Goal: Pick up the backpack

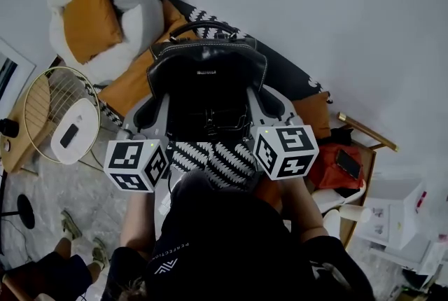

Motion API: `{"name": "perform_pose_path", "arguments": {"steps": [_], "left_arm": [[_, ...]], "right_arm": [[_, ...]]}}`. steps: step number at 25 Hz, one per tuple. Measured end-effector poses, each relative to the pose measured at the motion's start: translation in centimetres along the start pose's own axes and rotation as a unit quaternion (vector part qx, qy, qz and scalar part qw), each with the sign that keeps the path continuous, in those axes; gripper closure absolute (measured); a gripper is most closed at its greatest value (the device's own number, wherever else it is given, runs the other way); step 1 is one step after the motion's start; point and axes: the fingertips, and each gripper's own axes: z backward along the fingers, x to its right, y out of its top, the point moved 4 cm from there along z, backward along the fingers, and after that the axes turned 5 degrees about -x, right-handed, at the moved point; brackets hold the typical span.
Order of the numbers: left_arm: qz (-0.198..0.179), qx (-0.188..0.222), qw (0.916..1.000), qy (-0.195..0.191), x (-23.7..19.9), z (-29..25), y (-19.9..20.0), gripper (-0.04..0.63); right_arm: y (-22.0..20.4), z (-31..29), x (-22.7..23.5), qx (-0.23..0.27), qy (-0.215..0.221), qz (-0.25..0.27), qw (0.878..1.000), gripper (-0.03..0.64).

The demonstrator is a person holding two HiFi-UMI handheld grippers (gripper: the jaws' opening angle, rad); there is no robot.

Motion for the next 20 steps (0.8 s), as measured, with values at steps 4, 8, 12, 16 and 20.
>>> {"name": "perform_pose_path", "arguments": {"steps": [4,8,12,16,20], "left_arm": [[-0.001,0.009,1.0,-0.001,0.1,0.5,0.4,0.552],[-0.002,0.015,0.9999,0.0,0.1,0.9,0.6,0.552],[-0.002,0.023,0.9997,0.006,0.1,1.4,0.7,0.552],[0.0,0.026,0.9996,0.01,0.1,1.5,0.8,0.552],[0.006,0.024,0.9996,0.012,0.0,1.4,0.6,0.552]], "right_arm": [[0.5,0.4,-0.2,0.009,0.001,0.0,1.0,0.583],[0.6,0.5,-0.5,0.013,0.004,-0.002,1.0,0.584],[0.6,0.6,-0.6,0.021,0.007,-0.013,1.0,0.584],[0.6,0.7,-0.7,0.025,0.011,-0.014,1.0,0.584],[0.4,0.5,-0.7,0.022,0.014,-0.02,0.999,0.584]]}}
